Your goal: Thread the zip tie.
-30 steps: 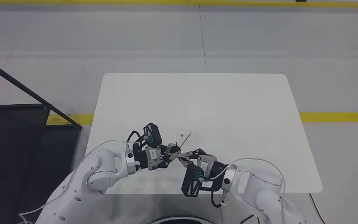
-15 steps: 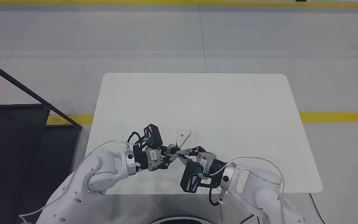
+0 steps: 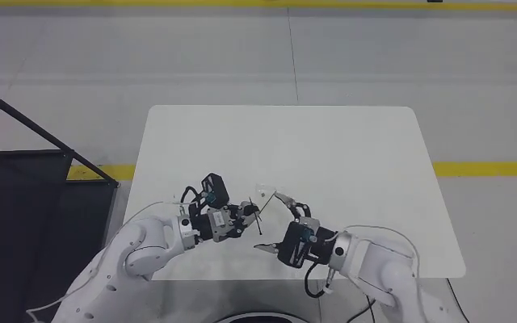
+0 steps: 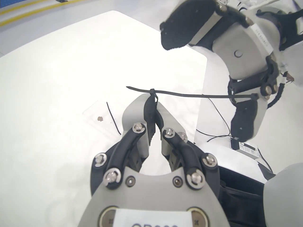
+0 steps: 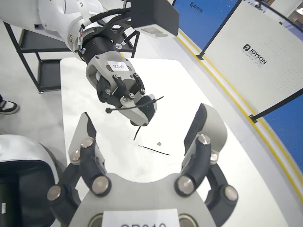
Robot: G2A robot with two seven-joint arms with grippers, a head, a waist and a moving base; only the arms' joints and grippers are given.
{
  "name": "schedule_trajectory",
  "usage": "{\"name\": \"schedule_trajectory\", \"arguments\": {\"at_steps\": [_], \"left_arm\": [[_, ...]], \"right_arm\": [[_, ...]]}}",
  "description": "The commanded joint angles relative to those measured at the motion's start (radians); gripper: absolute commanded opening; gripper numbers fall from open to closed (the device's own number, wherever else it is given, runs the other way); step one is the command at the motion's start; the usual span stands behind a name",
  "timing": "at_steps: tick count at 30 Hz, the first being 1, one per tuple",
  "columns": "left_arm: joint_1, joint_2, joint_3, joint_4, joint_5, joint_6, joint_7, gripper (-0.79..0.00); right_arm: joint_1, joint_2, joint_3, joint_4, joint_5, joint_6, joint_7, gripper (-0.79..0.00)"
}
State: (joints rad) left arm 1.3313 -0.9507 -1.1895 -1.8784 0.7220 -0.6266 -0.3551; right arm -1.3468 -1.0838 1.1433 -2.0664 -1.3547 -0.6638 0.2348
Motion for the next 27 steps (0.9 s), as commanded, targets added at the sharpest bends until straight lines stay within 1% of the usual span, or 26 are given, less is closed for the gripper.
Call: {"name": "schedule_trajectory", "arguments": {"at_steps": [1, 3, 5, 9, 10, 11, 21, 24, 25, 26, 27], "left_arm": [[0.004, 0.000, -0.009, 0.004, -0.004, -0.002, 0.023, -0.785], [0.007, 0.000, -0.021, 0.006, -0.005, -0.005, 0.043, -0.785], [0.014, 0.000, -0.034, 0.007, -0.007, -0.012, 0.061, -0.785], [0.031, 0.003, -0.060, 0.004, -0.026, -0.045, 0.082, -0.785], [0.035, 0.004, -0.066, 0.003, -0.032, -0.051, 0.081, -0.785], [0.039, 0.004, -0.072, 0.000, -0.036, -0.054, 0.079, -0.785], [0.042, 0.005, -0.075, -0.002, -0.037, -0.055, 0.077, -0.785], [0.045, 0.003, -0.070, -0.007, -0.039, -0.042, 0.081, -0.785], [0.045, 0.002, -0.070, -0.006, -0.038, -0.038, 0.083, -0.785], [0.045, 0.002, -0.069, -0.005, -0.036, -0.037, 0.083, -0.785], [0.045, 0.001, -0.068, -0.004, -0.035, -0.037, 0.084, -0.785]], "right_arm": [[0.019, 0.000, 0.013, 0.041, 0.129, -0.036, 0.046, 0.000], [0.043, 0.001, 0.016, 0.080, 0.235, -0.074, 0.105, 0.000], [0.067, 0.001, 0.017, 0.116, 0.337, -0.086, 0.165, 0.000], [0.114, 0.002, 0.001, 0.144, 0.458, -0.075, 0.292, 0.000], [0.124, 0.002, 0.003, 0.141, 0.459, -0.043, 0.316, 0.000], [0.128, 0.001, 0.008, 0.136, 0.449, -0.020, 0.320, 0.000], [0.124, 0.001, 0.004, 0.136, 0.454, -0.021, 0.313, 0.000], [0.139, -0.001, -0.016, 0.166, 0.478, -0.029, 0.319, 0.000], [0.150, -0.003, -0.025, 0.177, 0.486, -0.027, 0.324, -0.022], [0.161, -0.005, -0.039, 0.188, 0.498, -0.031, 0.334, -0.102], [0.174, -0.006, -0.050, 0.198, 0.510, -0.034, 0.343, -0.120]]}}
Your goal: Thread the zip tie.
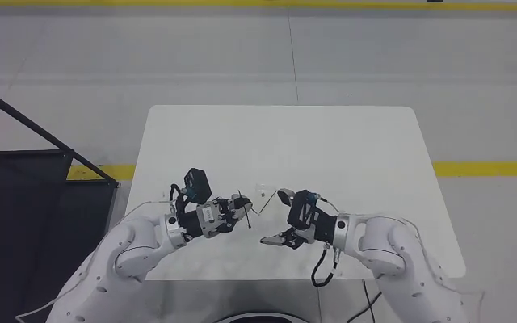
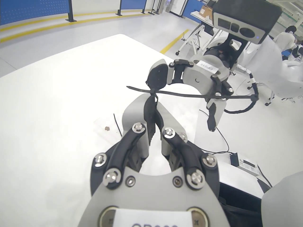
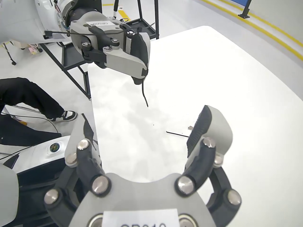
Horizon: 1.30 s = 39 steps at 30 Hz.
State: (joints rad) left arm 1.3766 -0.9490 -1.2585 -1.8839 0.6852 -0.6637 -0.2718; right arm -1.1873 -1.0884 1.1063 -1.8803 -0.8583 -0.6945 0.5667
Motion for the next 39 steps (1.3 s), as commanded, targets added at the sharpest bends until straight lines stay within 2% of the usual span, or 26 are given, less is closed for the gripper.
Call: {"name": "schedule_trajectory", "arguments": {"at_steps": [1, 9, 11, 15, 17, 25, 28, 35, 36, 38, 39], "left_arm": [[0.001, -0.001, 0.002, 0.003, 0.004, 0.000, 0.003, -0.785], [-0.001, -0.005, 0.007, 0.011, 0.011, -0.006, 0.004, -0.785], [-0.004, -0.006, 0.008, 0.012, 0.012, -0.006, 0.004, -0.785], [-0.009, -0.008, 0.010, 0.013, 0.013, -0.007, 0.003, -0.785], [-0.011, -0.008, 0.010, 0.015, 0.013, -0.006, 0.005, -0.785], [-0.017, -0.012, 0.010, 0.019, 0.011, -0.005, 0.001, -0.785], [-0.018, -0.013, 0.010, 0.020, 0.011, -0.005, -0.001, -0.785], [-0.019, -0.015, 0.008, 0.029, 0.002, -0.013, 0.001, -0.785], [-0.019, -0.015, 0.007, 0.031, -0.001, -0.013, 0.001, -0.693], [-0.019, -0.015, 0.005, 0.036, -0.013, -0.013, 0.001, -0.246], [-0.020, -0.016, 0.004, 0.038, -0.017, -0.015, -0.001, -0.151]], "right_arm": [[0.027, -0.004, -0.024, 0.021, 0.023, -0.002, 0.019, -0.126], [0.117, -0.020, -0.096, 0.102, 0.106, 0.007, 0.046, -0.274], [0.131, -0.023, -0.108, 0.116, 0.118, 0.008, 0.050, -0.345], [0.153, -0.026, -0.124, 0.137, 0.144, -0.004, 0.060, -0.449], [0.161, -0.027, -0.128, 0.145, 0.154, -0.011, 0.066, -0.471], [0.177, -0.026, -0.134, 0.159, 0.171, -0.014, 0.077, -0.643], [0.178, -0.025, -0.135, 0.159, 0.173, -0.016, 0.077, -0.773], [0.176, -0.023, -0.134, 0.159, 0.171, -0.014, 0.073, -0.785], [0.177, -0.023, -0.134, 0.159, 0.171, -0.013, 0.073, -0.785], [0.177, -0.023, -0.133, 0.161, 0.176, -0.011, 0.071, -0.785], [0.177, -0.022, -0.131, 0.163, 0.180, -0.010, 0.069, -0.785]]}}
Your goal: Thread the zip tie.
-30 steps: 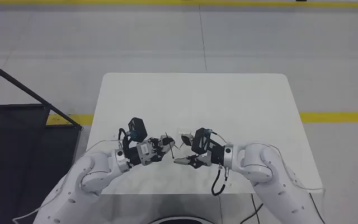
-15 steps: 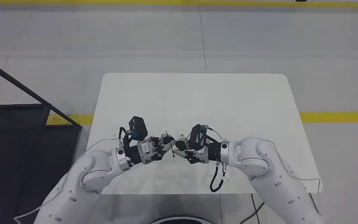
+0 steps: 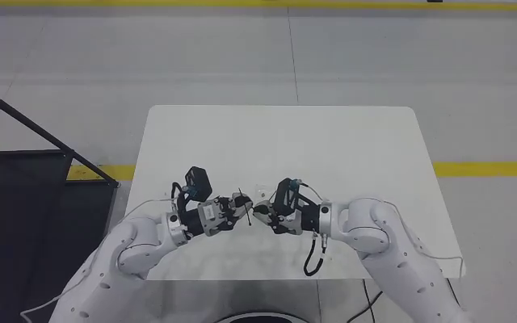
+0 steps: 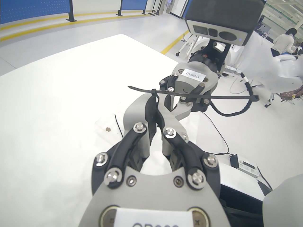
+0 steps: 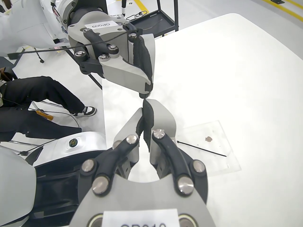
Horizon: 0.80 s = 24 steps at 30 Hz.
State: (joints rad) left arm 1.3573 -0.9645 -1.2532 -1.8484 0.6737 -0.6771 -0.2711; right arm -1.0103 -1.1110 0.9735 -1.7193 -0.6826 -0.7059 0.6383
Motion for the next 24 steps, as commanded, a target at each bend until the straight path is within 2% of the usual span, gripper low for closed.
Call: {"name": "schedule_trajectory", "arguments": {"at_steps": [1, 2, 14, 20, 24], "left_arm": [[-0.001, 0.000, -0.003, 0.003, -0.008, -0.003, -0.004, -0.046], [-0.001, 0.000, -0.004, 0.005, -0.012, -0.004, -0.006, 0.000], [0.020, 0.002, -0.033, 0.026, -0.052, -0.032, -0.016, 0.000], [0.041, 0.009, -0.084, 0.071, -0.159, -0.090, -0.013, 0.000], [0.047, 0.017, -0.108, 0.108, -0.304, -0.156, -0.059, 0.000]], "right_arm": [[0.001, 0.001, 0.003, 0.004, 0.008, 0.001, -0.003, -0.785], [0.001, 0.001, 0.006, 0.007, 0.012, 0.002, -0.005, -0.785], [-0.002, 0.010, 0.026, 0.030, 0.102, -0.048, 0.007, -0.785], [0.028, 0.019, 0.020, 0.088, 0.268, -0.137, 0.100, -0.785], [0.069, 0.026, 0.003, 0.138, 0.378, -0.180, 0.193, -0.785]]}}
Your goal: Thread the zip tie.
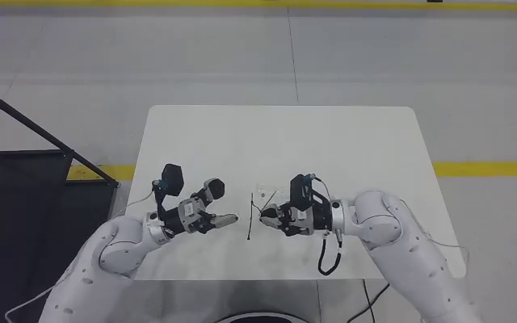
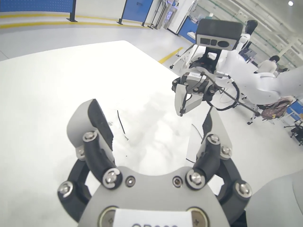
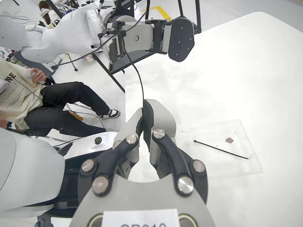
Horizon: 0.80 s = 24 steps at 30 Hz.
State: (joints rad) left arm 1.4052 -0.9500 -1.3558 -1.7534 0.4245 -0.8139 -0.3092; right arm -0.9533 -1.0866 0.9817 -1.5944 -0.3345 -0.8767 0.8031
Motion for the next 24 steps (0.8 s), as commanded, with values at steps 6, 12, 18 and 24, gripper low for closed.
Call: {"name": "schedule_trajectory", "arguments": {"at_steps": [6, 12, 18, 24], "left_arm": [[-0.030, 0.018, 0.011, 0.055, -0.371, -0.038, -0.215, 0.000], [-0.065, 0.031, 0.038, 0.080, -0.658, 0.018, -0.406, 0.000], [-0.065, 0.031, 0.038, 0.080, -0.658, 0.018, -0.406, 0.000], [-0.061, 0.028, 0.043, 0.071, -0.653, 0.041, -0.381, 0.000]], "right_arm": [[0.070, 0.017, -0.076, 0.058, 0.154, -0.082, 0.058, -0.785], [0.145, 0.061, -0.186, 0.080, 0.162, -0.136, 0.005, -0.785], [0.145, 0.061, -0.186, 0.080, 0.162, -0.136, 0.005, -0.785], [0.145, 0.061, -0.186, 0.080, 0.162, -0.136, 0.005, -0.785]]}}
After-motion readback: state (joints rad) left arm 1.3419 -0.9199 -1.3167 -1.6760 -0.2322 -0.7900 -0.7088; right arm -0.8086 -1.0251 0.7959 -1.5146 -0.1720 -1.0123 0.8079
